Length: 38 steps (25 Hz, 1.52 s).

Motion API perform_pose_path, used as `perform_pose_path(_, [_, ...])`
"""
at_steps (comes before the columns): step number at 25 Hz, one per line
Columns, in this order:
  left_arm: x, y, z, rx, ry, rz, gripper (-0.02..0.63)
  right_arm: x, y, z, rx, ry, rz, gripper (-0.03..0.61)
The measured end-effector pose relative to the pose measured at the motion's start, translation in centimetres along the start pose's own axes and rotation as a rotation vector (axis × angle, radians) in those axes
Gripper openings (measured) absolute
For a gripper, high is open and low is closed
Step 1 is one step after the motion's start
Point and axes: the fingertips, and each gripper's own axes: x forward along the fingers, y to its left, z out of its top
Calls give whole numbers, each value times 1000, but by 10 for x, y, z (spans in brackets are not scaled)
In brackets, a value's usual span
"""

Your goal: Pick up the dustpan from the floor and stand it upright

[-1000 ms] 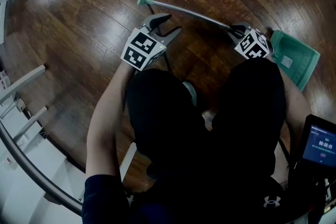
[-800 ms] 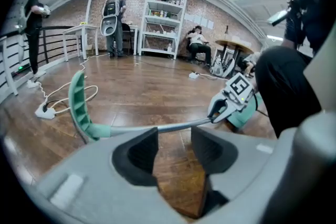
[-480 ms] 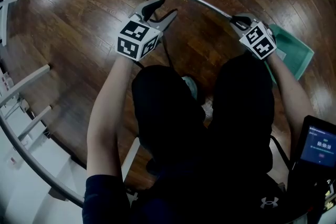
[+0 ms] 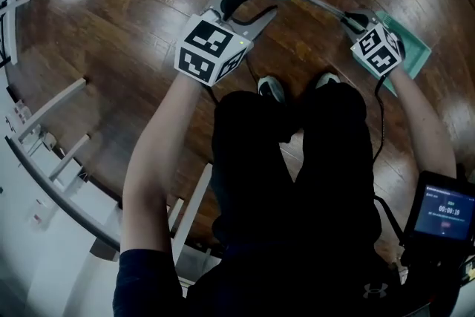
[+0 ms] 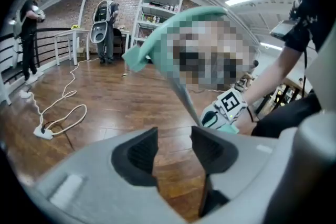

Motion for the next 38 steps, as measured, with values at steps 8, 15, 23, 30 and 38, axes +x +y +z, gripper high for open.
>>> perform_pose_path(8, [-8,-39,51,129,-6,-89,204,-1,-13,26,-48,37,-15,86])
perform_pose_path(15, [18,-68,62,4,28,-184,268,-3,-15,-7,20,65,-19,86])
perform_pose_path(23, [51,-84,80,11,-22,-168,252,5,-5,-17,10,115,-3,87])
perform_pose_path(30, [75,-102,67,-47,6,-136,89,13,1,-35,118,137,-1,98])
perform_pose_path(38, [76,-76,40,-53,59,-30,89,-40,-2,-8,273,10,-90,86])
